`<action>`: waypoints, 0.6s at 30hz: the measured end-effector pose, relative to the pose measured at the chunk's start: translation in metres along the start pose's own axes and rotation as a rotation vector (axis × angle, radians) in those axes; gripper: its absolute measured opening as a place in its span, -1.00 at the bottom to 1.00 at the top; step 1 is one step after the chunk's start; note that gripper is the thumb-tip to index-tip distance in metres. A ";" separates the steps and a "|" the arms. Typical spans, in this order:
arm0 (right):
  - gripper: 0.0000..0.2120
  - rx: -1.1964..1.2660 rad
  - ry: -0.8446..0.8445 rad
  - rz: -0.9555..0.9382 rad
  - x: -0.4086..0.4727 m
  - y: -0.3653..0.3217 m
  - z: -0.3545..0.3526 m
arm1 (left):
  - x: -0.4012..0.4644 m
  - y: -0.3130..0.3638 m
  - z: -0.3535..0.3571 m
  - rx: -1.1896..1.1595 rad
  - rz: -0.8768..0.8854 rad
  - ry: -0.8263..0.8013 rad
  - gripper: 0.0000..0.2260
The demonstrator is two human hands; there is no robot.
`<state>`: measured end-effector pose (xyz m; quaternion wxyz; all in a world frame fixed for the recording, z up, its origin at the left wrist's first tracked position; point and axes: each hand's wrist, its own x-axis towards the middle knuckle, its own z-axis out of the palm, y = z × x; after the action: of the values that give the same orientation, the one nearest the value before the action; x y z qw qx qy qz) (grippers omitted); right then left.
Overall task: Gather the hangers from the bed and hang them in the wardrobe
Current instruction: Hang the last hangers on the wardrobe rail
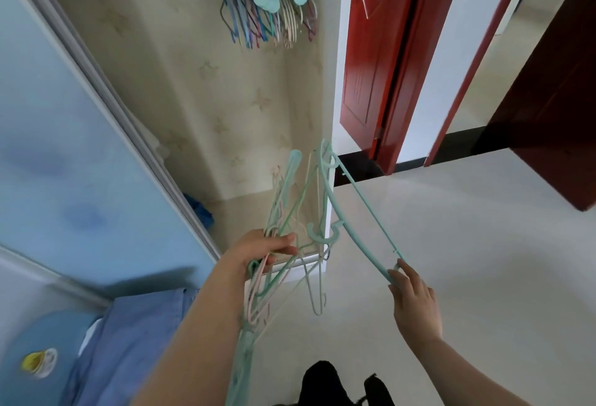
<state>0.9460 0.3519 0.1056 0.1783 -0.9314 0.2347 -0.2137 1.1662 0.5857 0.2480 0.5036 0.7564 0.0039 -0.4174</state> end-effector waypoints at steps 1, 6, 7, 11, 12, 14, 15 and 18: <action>-0.55 0.008 -0.003 -0.012 -0.003 0.001 0.000 | 0.000 -0.004 -0.003 0.004 -0.017 0.015 -0.72; -0.56 0.063 -0.035 -0.012 -0.010 -0.005 0.003 | -0.002 -0.022 -0.023 -0.082 -0.115 0.063 -0.61; -0.57 0.080 -0.041 0.002 -0.010 -0.008 0.005 | -0.003 -0.025 -0.027 -0.116 -0.116 0.077 -0.62; -0.77 0.126 -0.148 0.056 0.008 -0.031 0.010 | -0.007 -0.026 -0.040 -0.213 -0.096 0.158 -0.66; -0.80 0.133 -0.183 0.077 0.015 -0.039 0.011 | -0.005 -0.025 -0.044 -0.237 -0.080 0.182 -0.66; -0.78 0.140 -0.220 0.090 0.031 -0.058 0.015 | -0.001 -0.020 -0.053 -0.302 -0.030 0.223 -0.69; -0.76 0.150 -0.223 0.104 0.040 -0.068 0.015 | 0.002 -0.017 -0.058 -0.337 -0.004 0.237 -0.70; -0.75 0.230 -0.183 0.168 0.077 -0.102 0.014 | 0.010 -0.003 -0.075 -0.422 0.065 0.281 -0.69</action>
<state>1.0514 0.3994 0.1617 0.3218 -0.8974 0.2684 -0.1379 1.2185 0.6399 0.2501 0.6581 0.6848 0.1364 -0.2817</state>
